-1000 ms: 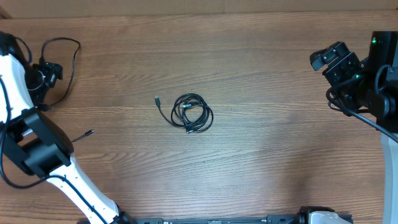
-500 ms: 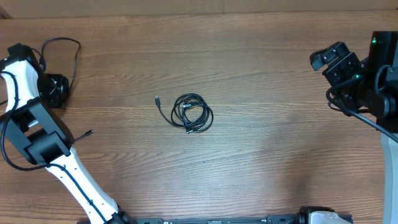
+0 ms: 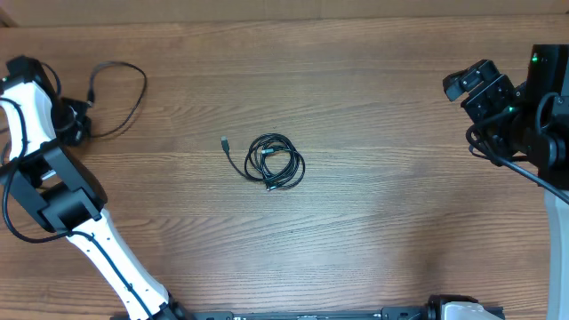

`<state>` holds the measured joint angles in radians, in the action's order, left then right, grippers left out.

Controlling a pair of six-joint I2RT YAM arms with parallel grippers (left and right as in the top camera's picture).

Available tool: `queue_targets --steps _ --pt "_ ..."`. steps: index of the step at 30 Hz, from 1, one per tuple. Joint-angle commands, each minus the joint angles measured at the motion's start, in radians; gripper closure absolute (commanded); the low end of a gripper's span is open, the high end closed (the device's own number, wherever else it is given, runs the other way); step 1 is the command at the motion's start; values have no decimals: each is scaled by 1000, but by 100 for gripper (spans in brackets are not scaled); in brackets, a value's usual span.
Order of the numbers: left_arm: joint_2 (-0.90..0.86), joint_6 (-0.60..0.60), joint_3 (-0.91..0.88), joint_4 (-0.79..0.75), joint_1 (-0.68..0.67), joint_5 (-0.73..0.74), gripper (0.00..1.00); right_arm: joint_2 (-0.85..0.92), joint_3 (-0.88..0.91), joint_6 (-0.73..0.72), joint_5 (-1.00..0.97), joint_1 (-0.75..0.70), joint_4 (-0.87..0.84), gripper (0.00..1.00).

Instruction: Untangle cables

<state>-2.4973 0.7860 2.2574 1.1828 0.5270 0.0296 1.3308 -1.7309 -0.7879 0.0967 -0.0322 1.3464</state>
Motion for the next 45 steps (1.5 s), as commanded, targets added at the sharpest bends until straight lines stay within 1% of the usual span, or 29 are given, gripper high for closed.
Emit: queue_targets --steps 1,4,7,11,14,19,23,24,25,26,27,28,29,33,36,37,39,43,45 --pt "7 -117 164 20 -33 -15 96 -4 -3 8 -10 -3 -5 0" --pt "7 -159 257 35 -61 -14 96 -4 -3 8 -10 -3 -5 0" --pt "7 -190 320 -6 -101 -14 96 -4 -3 8 -10 -3 -5 0" --pt "7 -356 332 -116 -146 -11 96 -4 -3 8 -10 -3 -5 0" --pt "4 -428 330 -139 -177 -36 96 -4 -3 8 -10 -3 -5 0" --pt "-1 -404 315 -140 -192 -130 96 -4 -3 8 -10 -3 -5 0" --pt "-1 -401 308 -99 -171 -190 96 -4 -3 8 -10 -3 -5 0" --pt "-1 -401 306 -85 -162 -190 83 -4 -3 8 -10 -3 -5 0" --pt "-2 -401 302 -77 -154 -190 62 -4 -3 8 -10 -3 -5 0" --pt "-1 -401 299 -60 -144 -190 34 -4 -3 8 -10 -3 -5 0" --pt "-2 -401 299 -43 -135 -190 17 -4 -3 8 -10 -3 -5 0" --pt "-1 -401 299 -25 -126 -190 3 -4 -3 8 -10 -3 -5 0" --pt "-1 -402 299 -4 -118 -190 0 -4 -3 8 -10 -3 -5 0" --pt "14 -401 301 73 -93 -174 1 -4 -3 8 -10 -3 -5 0" --pt "53 -406 311 135 -90 -114 0 -4 -3 8 -10 -3 -5 0" --pt "72 -409 311 151 -90 -73 0 -4 -3 8 -10 -3 -5 0" --pt "116 -470 311 179 -90 44 0 -4 -3 8 -10 -3 -5 0" --pt "228 -602 311 209 -97 345 0 -4 -3 8 -10 -3 -5 0" --pt "279 -620 311 240 -110 455 0 -4 -3 8 -10 -3 -5 0"
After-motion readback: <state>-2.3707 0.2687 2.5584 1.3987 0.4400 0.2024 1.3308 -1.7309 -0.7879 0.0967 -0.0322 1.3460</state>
